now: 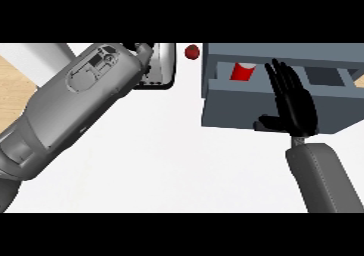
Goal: Pick up the can, place it into the drawer and close the drawer
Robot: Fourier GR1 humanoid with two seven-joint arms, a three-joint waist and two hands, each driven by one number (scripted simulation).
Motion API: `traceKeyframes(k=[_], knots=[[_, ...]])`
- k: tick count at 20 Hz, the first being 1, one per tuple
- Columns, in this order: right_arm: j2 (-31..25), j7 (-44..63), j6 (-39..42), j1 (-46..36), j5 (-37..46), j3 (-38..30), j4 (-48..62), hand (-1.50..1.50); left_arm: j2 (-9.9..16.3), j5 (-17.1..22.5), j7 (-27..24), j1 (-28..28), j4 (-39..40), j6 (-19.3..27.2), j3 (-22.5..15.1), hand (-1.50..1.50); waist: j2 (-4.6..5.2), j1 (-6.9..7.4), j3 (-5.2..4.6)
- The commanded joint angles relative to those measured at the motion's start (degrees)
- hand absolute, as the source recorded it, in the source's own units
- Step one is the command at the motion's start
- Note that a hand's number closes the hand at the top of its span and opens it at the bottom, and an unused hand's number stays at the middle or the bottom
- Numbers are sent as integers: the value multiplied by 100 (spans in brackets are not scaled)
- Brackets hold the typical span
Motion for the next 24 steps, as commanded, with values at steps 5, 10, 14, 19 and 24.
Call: traceKeyframes(k=[5, 10, 14, 19, 24], knots=[[279, 56, -889, -878, 279, -305, 1796, -150, 526, -87, 568, 345, -746, -103, -15, -150, 143, 63, 134], [-25, -185, -1388, -1576, 117, -788, 2735, -150, 750, -190, 473, 865, -1294, -58, -28, -150, 193, 183, 138], [160, 259, -1432, -2388, 423, -795, 3342, -150, 969, -239, 441, 1348, -1699, -166, -4, -150, 195, 144, 128], [108, 254, -1949, -3035, 493, -979, 4145, -150, 1033, -385, 644, 1483, -2033, 22, 25, -150, 222, 156, 134], [-131, 170, -1871, -3477, 420, -1143, 4603, -150, 1133, -450, 596, 1889, -2458, -23, 7, -150, 239, 211, 134]])
